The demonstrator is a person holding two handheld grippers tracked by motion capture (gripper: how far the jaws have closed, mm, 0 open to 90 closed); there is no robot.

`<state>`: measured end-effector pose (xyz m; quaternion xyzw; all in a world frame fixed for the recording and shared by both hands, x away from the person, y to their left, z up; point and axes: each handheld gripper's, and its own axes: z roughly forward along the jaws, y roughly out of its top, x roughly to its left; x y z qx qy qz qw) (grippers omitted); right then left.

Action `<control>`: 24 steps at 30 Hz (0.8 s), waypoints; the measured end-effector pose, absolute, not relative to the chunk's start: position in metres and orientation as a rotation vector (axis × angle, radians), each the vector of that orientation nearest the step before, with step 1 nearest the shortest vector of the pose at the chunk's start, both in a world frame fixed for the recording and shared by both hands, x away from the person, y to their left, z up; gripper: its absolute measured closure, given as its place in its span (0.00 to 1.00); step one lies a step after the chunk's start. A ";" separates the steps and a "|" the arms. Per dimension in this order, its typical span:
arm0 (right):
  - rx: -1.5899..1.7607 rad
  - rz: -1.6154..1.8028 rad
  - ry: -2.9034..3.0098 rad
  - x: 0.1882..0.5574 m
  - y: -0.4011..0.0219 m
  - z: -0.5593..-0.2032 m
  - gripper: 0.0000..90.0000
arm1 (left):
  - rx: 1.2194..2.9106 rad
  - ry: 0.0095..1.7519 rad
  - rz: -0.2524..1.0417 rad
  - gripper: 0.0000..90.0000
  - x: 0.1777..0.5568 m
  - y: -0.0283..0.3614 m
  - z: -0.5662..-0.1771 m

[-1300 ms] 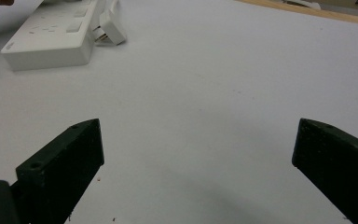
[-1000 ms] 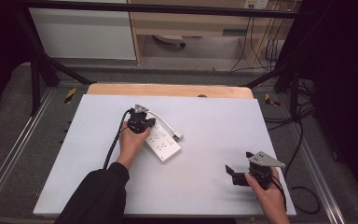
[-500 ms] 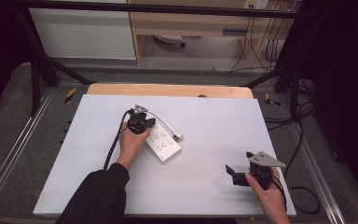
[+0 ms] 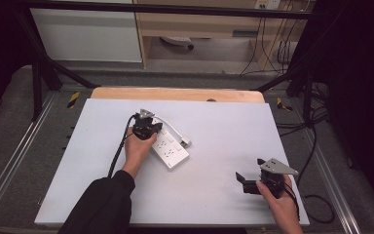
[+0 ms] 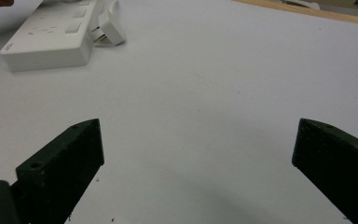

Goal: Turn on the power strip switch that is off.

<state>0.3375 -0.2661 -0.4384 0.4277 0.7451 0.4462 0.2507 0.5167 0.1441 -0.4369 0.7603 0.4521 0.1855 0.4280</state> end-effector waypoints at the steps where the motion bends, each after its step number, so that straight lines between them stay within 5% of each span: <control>1: 1.165 1.215 2.028 0.337 -0.266 -0.438 0.03 | 1.897 1.128 0.464 1.00 0.517 0.144 -0.437; 20: 1.166 1.215 2.030 0.338 -0.266 -0.438 0.03 | 1.854 1.107 0.487 1.00 0.512 0.150 -0.425; 24: 1.167 1.215 2.030 0.338 -0.266 -0.438 0.03 | 1.851 1.102 0.492 0.93 0.510 0.150 -0.423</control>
